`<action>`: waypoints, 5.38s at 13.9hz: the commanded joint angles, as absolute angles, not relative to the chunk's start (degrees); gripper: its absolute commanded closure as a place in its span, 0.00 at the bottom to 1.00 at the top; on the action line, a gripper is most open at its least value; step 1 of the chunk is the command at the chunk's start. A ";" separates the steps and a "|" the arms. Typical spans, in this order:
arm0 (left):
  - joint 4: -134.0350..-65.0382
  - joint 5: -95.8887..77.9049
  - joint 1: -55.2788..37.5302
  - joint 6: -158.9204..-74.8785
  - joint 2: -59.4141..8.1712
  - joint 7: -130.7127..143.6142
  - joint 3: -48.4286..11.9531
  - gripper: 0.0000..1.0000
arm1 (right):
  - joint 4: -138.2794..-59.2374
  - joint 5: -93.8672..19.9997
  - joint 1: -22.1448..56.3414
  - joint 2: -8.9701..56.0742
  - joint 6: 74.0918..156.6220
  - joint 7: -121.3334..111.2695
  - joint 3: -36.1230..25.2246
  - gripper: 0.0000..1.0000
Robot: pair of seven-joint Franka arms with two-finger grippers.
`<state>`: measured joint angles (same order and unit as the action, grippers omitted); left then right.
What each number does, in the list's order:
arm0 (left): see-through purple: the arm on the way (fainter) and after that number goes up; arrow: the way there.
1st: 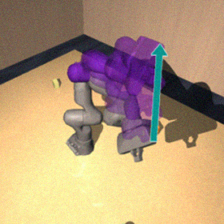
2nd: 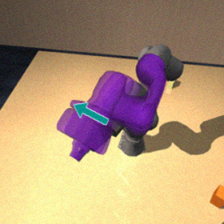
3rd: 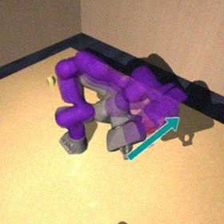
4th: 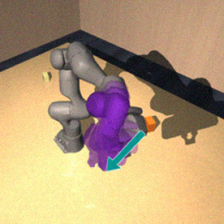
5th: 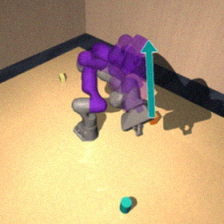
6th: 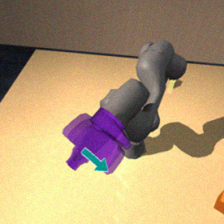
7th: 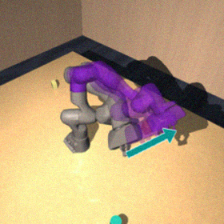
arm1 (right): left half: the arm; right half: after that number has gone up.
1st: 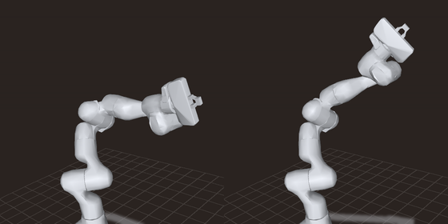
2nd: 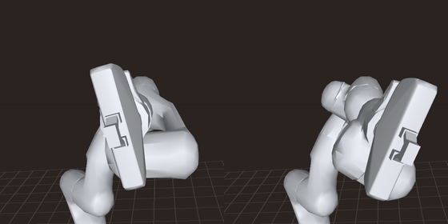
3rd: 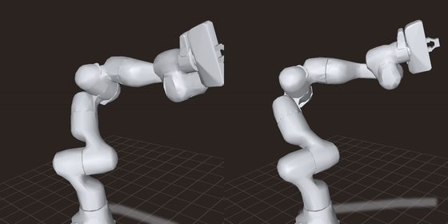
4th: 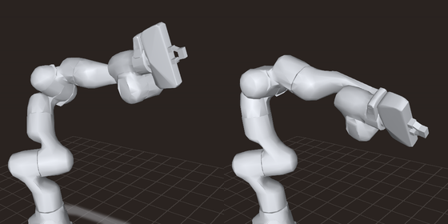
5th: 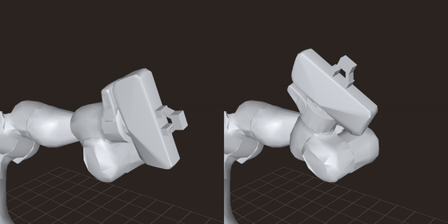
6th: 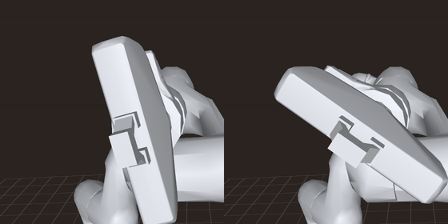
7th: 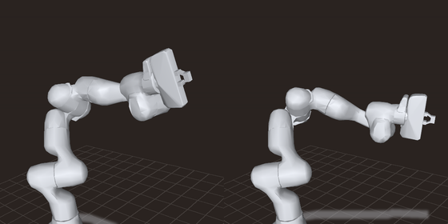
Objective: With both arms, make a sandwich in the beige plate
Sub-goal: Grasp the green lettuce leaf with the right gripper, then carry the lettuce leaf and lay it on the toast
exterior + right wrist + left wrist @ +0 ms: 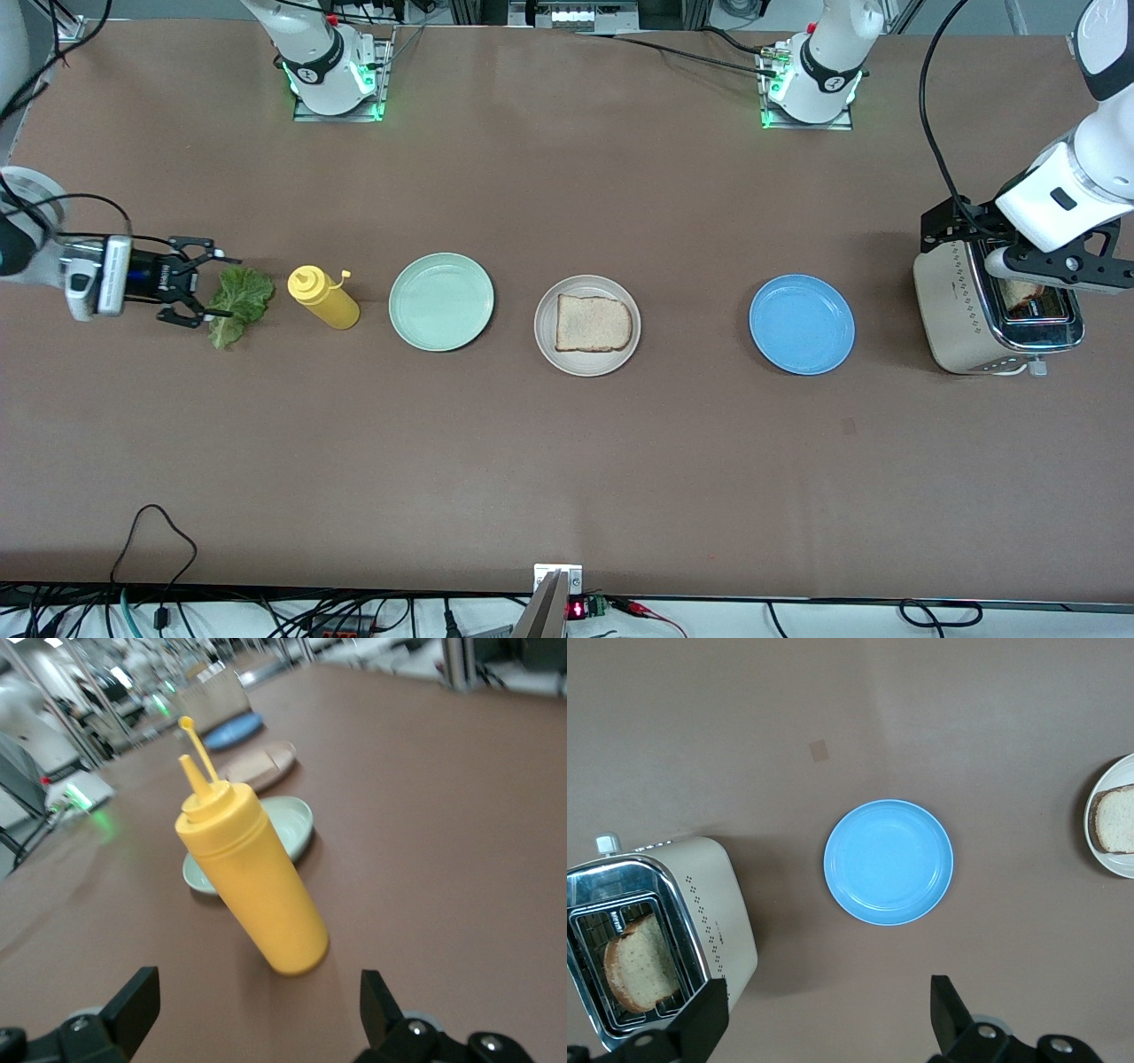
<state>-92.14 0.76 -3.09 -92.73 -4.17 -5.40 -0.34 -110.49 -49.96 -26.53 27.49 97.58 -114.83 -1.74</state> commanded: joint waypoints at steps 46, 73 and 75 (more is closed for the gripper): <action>-91.49 0.53 -3.78 -91.05 -3.87 -4.83 -0.44 0.00 | -109.02 4.22 -4.50 18.02 118.19 -38.39 -1.85 1.00; -91.49 0.62 -3.78 -90.44 -3.78 -4.83 -0.79 0.00 | -78.66 -15.12 43.33 40.42 137.01 -33.75 -1.76 1.00; -91.49 0.53 -3.69 -90.44 -3.78 -4.92 -0.79 0.00 | -78.75 -15.03 44.20 42.36 138.25 -33.31 -1.76 1.00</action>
<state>-91.99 0.76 -3.63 -91.40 -4.17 -5.21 -0.74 -80.77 -14.12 43.27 40.23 137.71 -34.02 -1.01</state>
